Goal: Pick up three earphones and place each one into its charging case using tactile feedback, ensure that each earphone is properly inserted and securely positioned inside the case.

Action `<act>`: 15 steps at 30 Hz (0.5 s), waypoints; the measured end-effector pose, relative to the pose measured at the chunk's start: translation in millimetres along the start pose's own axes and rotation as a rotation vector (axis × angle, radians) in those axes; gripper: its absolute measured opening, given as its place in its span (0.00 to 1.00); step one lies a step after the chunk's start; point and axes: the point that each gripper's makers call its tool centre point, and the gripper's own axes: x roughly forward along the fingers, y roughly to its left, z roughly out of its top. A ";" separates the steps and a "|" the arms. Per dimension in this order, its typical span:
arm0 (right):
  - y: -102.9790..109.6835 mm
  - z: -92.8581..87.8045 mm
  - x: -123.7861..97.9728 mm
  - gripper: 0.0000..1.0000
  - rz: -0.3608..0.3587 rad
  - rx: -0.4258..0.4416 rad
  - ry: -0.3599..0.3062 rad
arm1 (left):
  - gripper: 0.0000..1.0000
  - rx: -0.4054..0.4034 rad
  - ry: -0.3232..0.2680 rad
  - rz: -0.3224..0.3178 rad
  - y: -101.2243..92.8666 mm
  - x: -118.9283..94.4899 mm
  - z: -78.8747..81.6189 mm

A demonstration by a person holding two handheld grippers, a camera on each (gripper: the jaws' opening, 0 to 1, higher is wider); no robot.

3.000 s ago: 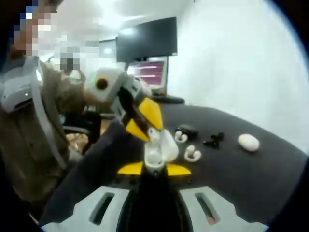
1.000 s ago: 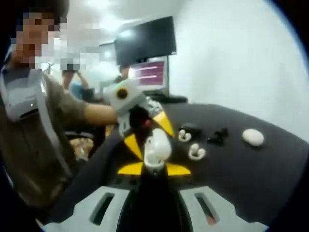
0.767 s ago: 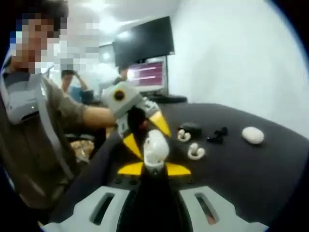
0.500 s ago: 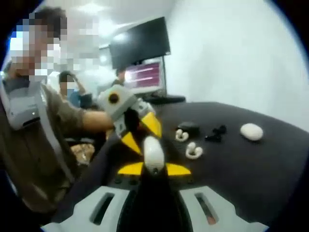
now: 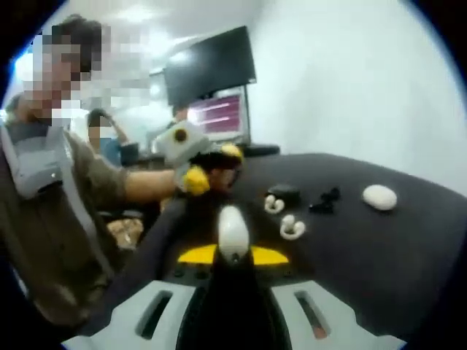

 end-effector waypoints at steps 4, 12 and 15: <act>-0.6 1.6 -0.5 0.17 0.010 0.044 -0.006 | 0.24 0.073 0.101 -0.064 -17.8 8.2 -18.4; -5.5 2.1 0.3 0.32 -0.020 -0.007 -0.010 | 0.22 0.090 0.120 -0.035 -13.4 10.0 -21.7; -6.4 -1.7 1.5 0.34 -0.039 -0.066 0.012 | 0.22 0.074 0.120 -0.038 -13.3 9.9 -22.3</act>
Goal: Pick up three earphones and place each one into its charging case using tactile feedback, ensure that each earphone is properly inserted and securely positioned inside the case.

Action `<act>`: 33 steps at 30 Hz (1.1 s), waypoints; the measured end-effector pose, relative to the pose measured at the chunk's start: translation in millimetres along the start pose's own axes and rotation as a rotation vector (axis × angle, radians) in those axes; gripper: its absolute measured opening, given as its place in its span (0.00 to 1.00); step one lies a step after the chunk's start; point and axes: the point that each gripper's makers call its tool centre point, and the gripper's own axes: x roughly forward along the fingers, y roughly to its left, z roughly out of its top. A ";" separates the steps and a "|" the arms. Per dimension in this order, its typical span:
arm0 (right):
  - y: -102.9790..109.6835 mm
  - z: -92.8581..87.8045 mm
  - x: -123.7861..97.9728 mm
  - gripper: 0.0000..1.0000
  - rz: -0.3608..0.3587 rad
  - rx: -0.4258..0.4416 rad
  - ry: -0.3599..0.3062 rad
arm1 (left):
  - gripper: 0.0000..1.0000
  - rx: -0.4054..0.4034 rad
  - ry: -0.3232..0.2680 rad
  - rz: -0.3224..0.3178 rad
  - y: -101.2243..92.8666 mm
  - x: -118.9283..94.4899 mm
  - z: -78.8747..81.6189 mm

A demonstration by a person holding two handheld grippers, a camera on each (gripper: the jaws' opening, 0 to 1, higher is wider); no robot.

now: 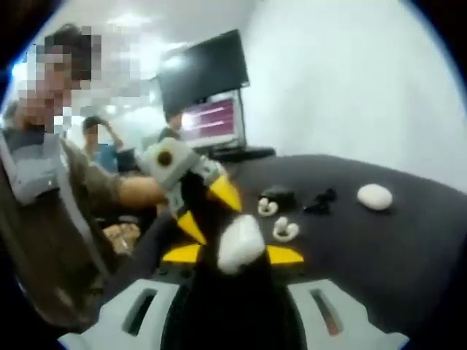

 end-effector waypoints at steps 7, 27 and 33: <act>-2.8 -0.2 0.4 0.42 -0.024 -0.027 0.005 | 0.23 -0.110 -0.107 0.067 19.5 -9.7 17.1; -7.6 10.4 -1.0 0.45 -0.154 -0.027 -0.002 | 0.19 -0.558 -0.276 0.792 157.7 -111.6 -19.0; -5.5 4.6 5.1 0.44 -0.174 -0.055 0.048 | 0.16 -0.541 -0.265 0.776 151.7 -106.4 -14.2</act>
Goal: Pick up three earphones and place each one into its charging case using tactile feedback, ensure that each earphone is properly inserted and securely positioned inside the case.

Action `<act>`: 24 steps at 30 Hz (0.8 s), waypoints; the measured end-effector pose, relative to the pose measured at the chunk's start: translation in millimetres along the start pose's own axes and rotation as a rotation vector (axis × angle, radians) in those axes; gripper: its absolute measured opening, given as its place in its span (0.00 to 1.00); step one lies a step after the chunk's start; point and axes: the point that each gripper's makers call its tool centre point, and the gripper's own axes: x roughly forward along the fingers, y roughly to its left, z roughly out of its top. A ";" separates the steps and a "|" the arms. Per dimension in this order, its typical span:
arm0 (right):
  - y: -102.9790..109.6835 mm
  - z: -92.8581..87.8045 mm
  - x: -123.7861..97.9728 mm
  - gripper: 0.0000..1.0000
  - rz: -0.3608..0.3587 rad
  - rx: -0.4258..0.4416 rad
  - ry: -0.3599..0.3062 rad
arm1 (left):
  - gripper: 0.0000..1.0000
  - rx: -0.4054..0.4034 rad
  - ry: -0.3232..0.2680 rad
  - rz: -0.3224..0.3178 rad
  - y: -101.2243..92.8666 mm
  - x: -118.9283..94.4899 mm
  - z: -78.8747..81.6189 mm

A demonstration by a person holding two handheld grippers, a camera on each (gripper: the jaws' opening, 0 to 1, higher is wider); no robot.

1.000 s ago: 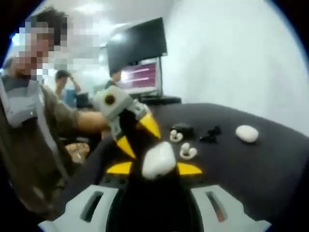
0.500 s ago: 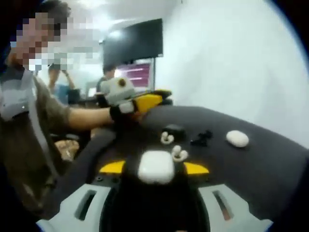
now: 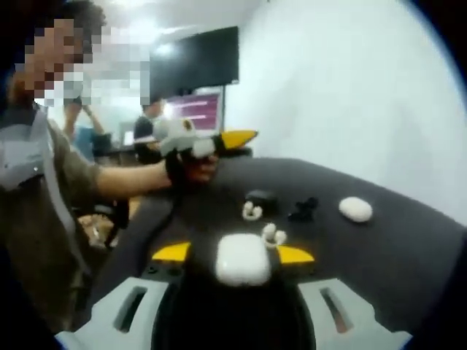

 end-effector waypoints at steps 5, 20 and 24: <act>-9.8 -18.5 3.2 0.36 -0.045 -0.043 0.103 | 0.15 -0.015 0.011 -0.002 -0.3 1.3 -2.6; -7.8 -9.5 -1.7 0.33 -0.127 -0.110 0.086 | 0.17 0.018 0.008 -0.026 -3.6 3.4 -1.8; -5.4 -6.1 -4.5 0.33 -0.158 -0.161 0.090 | 0.16 0.012 0.002 -0.007 1.6 2.4 -0.9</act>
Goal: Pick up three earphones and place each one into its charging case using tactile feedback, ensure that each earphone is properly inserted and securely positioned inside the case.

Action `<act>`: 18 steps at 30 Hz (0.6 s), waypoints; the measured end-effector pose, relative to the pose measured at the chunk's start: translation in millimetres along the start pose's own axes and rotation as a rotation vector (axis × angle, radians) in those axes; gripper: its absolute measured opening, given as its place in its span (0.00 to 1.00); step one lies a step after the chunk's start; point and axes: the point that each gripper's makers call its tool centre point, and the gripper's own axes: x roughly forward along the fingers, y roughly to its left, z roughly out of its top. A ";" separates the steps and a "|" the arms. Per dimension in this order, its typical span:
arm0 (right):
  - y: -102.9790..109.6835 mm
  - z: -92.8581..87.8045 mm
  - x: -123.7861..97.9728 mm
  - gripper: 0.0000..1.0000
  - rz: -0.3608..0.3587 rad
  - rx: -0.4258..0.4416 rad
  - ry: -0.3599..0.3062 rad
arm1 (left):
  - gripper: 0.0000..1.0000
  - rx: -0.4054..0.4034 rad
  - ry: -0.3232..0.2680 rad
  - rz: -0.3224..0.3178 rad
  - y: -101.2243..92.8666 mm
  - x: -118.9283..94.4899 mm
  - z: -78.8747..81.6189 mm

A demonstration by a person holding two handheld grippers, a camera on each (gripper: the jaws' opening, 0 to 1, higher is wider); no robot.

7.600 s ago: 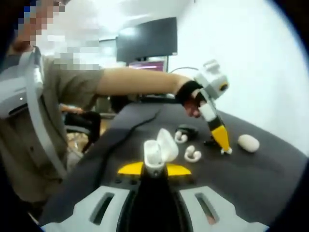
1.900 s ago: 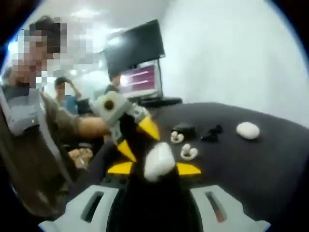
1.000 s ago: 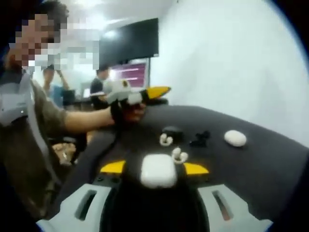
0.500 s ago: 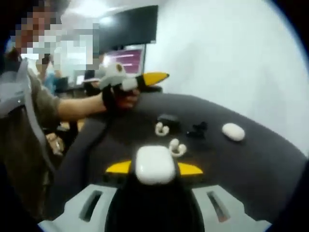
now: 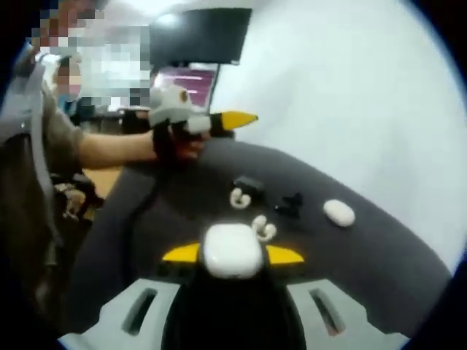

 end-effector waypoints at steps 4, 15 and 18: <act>-15.0 4.7 -13.3 0.33 -0.095 0.006 -0.014 | 0.16 -0.004 0.000 0.008 2.5 -0.7 -0.2; -138.1 -57.4 -83.4 0.33 -0.639 0.353 0.076 | 0.16 -0.006 -0.048 0.017 6.8 -5.4 9.6; -156.5 -69.5 -100.2 0.33 -0.731 0.420 0.101 | 0.15 -0.005 -0.053 0.018 7.2 -5.8 10.5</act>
